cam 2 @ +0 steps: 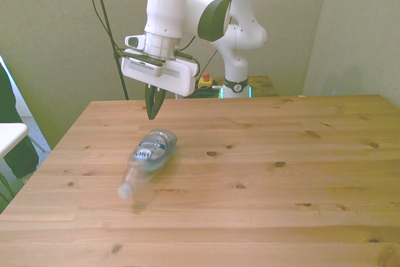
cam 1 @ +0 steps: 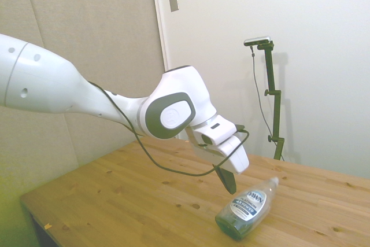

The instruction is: Knock down the dish soap

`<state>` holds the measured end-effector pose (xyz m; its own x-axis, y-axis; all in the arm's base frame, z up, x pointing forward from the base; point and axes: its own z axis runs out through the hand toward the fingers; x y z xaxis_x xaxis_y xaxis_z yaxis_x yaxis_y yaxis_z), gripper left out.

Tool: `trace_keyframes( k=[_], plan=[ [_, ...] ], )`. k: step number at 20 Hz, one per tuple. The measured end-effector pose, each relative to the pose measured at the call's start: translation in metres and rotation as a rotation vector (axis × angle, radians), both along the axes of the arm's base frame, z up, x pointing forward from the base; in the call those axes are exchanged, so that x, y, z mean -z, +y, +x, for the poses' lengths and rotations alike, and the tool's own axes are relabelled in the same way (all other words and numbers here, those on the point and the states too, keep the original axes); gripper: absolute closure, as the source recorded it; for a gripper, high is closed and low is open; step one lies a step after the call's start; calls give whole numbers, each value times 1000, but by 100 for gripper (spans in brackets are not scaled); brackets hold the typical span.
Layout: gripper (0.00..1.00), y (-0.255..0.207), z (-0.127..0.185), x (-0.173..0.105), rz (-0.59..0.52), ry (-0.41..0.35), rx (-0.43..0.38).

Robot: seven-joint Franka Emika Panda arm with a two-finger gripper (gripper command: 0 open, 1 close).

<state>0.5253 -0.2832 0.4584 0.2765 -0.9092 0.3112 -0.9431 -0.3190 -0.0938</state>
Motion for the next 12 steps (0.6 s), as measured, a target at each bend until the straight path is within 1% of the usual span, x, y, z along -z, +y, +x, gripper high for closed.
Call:
trace_keyframes(
  k=[6,12],
  plan=[
    [100,-29,20,-3,26,-46,67],
    [100,-42,40,5,58,-73,105]
  ],
)
